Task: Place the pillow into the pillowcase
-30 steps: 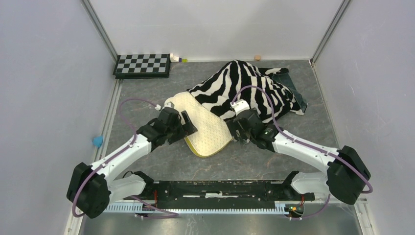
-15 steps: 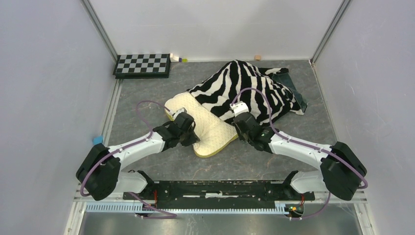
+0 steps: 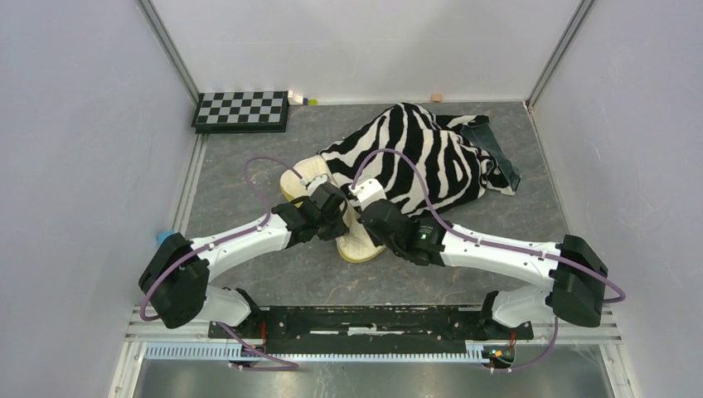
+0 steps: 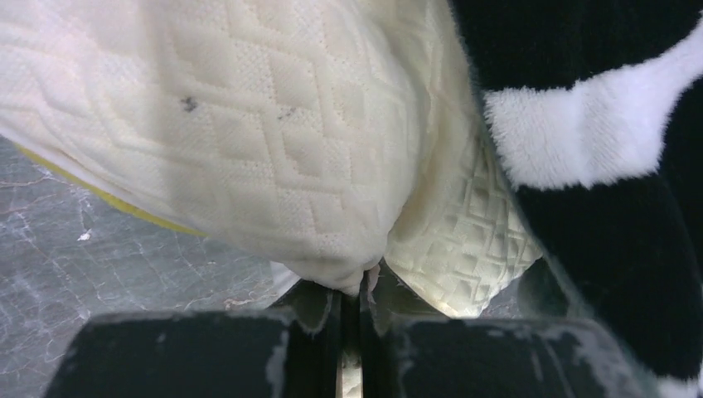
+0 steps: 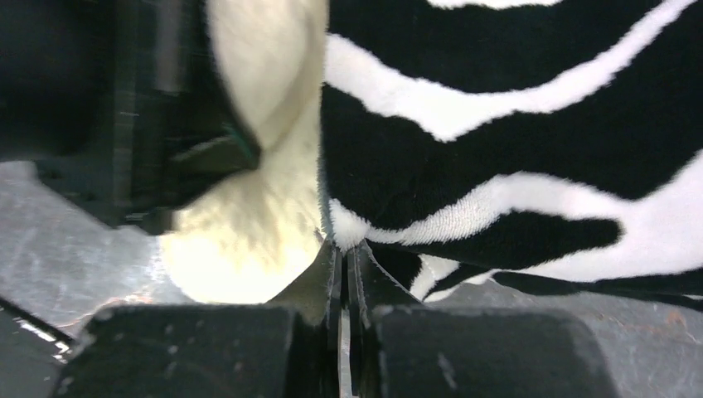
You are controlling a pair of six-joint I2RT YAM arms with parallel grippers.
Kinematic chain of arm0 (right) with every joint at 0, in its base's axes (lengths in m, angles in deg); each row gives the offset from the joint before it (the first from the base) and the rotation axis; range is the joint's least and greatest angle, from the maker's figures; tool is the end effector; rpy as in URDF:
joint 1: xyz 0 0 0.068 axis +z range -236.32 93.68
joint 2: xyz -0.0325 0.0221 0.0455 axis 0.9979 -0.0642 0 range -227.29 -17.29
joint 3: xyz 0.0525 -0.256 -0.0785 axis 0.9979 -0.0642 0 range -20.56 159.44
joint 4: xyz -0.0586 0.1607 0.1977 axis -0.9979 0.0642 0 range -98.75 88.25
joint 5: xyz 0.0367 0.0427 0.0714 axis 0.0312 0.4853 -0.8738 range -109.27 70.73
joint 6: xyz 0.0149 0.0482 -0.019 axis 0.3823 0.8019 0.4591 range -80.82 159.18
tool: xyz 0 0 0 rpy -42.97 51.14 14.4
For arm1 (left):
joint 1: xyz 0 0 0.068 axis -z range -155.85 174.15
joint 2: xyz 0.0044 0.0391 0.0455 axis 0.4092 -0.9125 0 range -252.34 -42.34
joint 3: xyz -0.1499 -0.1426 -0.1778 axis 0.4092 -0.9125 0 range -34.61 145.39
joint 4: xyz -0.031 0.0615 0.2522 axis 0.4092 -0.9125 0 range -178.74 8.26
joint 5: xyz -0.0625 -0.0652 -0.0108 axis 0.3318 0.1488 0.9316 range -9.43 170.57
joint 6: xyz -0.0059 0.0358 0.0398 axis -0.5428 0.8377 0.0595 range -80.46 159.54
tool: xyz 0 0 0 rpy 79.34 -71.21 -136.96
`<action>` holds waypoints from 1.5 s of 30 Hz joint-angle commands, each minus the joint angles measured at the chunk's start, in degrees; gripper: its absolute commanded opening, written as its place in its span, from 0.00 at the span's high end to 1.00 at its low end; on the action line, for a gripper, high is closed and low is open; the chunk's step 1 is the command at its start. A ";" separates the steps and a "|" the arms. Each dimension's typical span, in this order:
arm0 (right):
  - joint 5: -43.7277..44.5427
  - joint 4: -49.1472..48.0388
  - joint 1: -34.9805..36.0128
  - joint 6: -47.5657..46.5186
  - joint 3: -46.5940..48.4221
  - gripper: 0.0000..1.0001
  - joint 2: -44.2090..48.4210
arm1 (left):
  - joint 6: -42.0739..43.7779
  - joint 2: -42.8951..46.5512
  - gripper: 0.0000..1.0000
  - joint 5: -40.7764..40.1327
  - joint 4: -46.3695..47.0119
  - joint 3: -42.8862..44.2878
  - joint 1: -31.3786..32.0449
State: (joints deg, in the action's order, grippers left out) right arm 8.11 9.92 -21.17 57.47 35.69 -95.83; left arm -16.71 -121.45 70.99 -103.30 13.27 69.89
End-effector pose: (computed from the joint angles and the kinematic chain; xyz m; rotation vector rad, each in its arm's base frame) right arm 0.1396 0.2623 0.2657 -0.6480 2.1074 0.2667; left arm 0.1974 -0.1941 0.2101 -0.3062 2.5389 -0.5334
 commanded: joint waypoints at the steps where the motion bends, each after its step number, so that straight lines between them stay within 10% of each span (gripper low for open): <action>1: -1.40 -2.61 -1.61 1.94 -2.57 0.97 3.95 | -1.87 3.10 0.98 -1.75 2.84 2.21 0.52; 8: 3.61 0.97 -4.54 3.28 -7.12 0.02 11.19 | -1.90 3.95 0.98 -1.60 2.29 1.08 0.49; 29: -34.76 -29.36 -57.18 12.42 -31.09 0.02 17.78 | 0.93 9.02 0.98 -0.47 -2.22 -0.21 0.41; 45: -43.16 -56.48 -63.30 25.34 -34.73 0.02 4.05 | 3.05 10.17 0.98 1.60 -3.75 0.72 0.32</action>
State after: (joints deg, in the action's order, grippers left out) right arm -31.13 -34.58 -84.21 78.08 1.79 -87.18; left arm -16.14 -113.73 71.14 -107.41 12.57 70.04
